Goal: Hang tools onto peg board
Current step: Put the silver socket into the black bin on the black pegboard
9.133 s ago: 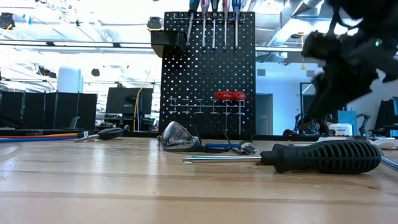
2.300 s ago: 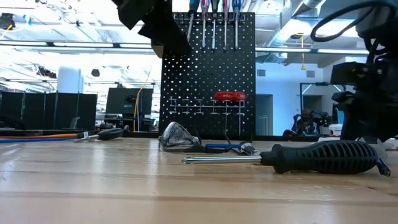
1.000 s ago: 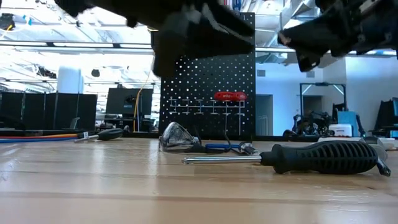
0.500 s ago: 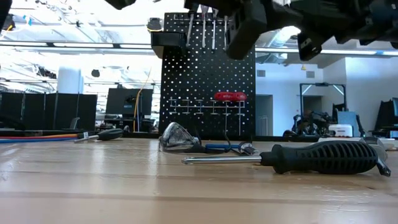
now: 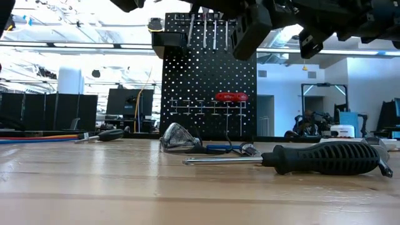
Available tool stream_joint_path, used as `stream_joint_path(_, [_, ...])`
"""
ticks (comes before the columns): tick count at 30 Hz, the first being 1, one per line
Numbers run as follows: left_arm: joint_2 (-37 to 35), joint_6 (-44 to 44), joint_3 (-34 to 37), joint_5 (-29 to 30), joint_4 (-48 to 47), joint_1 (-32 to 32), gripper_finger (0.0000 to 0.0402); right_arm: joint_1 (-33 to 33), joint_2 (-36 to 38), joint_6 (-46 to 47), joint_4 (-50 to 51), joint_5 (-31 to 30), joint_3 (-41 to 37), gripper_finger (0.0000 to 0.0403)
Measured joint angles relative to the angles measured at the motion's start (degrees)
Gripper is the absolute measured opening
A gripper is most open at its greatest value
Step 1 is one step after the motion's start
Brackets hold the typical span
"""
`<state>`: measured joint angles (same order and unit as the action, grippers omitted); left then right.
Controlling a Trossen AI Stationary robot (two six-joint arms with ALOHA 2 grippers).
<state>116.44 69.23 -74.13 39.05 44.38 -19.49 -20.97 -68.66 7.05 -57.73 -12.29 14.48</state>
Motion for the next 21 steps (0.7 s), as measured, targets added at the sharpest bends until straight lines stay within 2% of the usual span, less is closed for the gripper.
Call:
stream_joint_path(7, [0.0, 0.0, 0.0, -0.3, 0.0, -0.2, 0.0097, 0.0, 0.0, 0.2, 0.1, 0.0, 0.0, 0.0057])
stream_joint_path(13, [0.0, -1.4, 0.0, -0.3, 0.0, -0.6, 0.0088, 0.0, 0.0, 0.7, 0.5, 0.4, 0.0, 0.0065])
stream_joint_path(17, [-0.1, -5.8, 0.0, -0.1, -0.9, -1.1, 0.0087, 0.6, 0.0, 4.6, 1.4, 0.4, 0.1, 0.0102])
stream_joint_path(21, [-0.2, -6.3, 0.0, 2.0, -1.4, -2.7, 0.0085, 0.7, 0.0, 4.7, 1.7, 0.7, 0.1, 0.0167])
